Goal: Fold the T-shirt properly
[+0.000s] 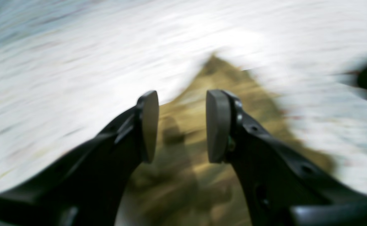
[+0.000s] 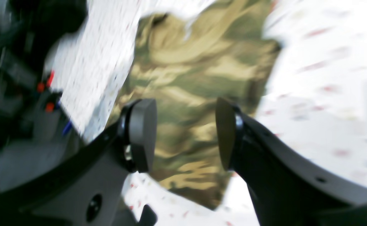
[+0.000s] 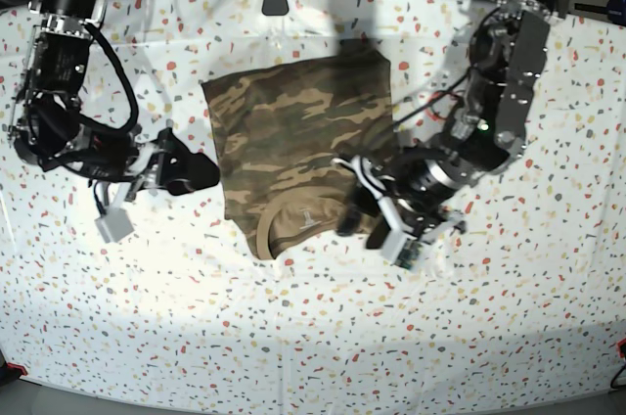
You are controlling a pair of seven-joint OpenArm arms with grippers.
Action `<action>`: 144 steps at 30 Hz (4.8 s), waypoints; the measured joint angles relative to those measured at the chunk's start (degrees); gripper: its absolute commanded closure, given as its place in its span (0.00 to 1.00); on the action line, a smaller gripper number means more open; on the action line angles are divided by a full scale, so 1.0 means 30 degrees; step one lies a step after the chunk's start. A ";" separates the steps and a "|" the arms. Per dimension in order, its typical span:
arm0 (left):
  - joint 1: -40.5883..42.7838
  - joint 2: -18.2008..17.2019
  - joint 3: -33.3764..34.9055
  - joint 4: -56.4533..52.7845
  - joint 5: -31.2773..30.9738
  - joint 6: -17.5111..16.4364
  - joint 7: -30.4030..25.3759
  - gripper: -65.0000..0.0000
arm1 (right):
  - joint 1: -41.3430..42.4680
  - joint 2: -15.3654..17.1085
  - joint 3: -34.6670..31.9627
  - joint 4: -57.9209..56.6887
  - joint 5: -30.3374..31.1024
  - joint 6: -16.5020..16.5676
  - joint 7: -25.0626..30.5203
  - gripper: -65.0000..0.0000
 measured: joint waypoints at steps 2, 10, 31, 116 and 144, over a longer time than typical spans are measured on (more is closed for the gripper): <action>0.0299 0.1144 0.0051 -0.0146 -0.0044 -0.0240 -0.1137 0.63 | 0.0364 0.0022 0.1486 0.0000 -0.0240 0.0007 -0.0073 0.53; 0.0182 0.2069 -0.0124 -0.3104 0.4131 0.0036 -0.4335 0.63 | 0.0962 0.0168 0.4707 0.0029 -0.0182 0.0000 -0.1377 0.53; -0.0299 0.4080 -0.0131 -1.4171 0.6200 -0.0022 -1.1402 0.63 | 0.0976 0.0656 0.4736 0.0036 -0.0066 0.0007 -0.1370 0.53; 1.3435 -0.5231 -0.0102 -1.0222 0.8342 0.4925 -0.0306 0.63 | -1.6910 0.0131 0.5799 0.0328 -0.2157 0.0058 0.0714 0.53; 0.6113 -0.1647 -0.0131 -2.4822 0.5173 0.1413 -0.4524 0.63 | -0.6054 -0.0590 -0.9413 -1.8476 -0.9704 -0.0015 1.2378 0.53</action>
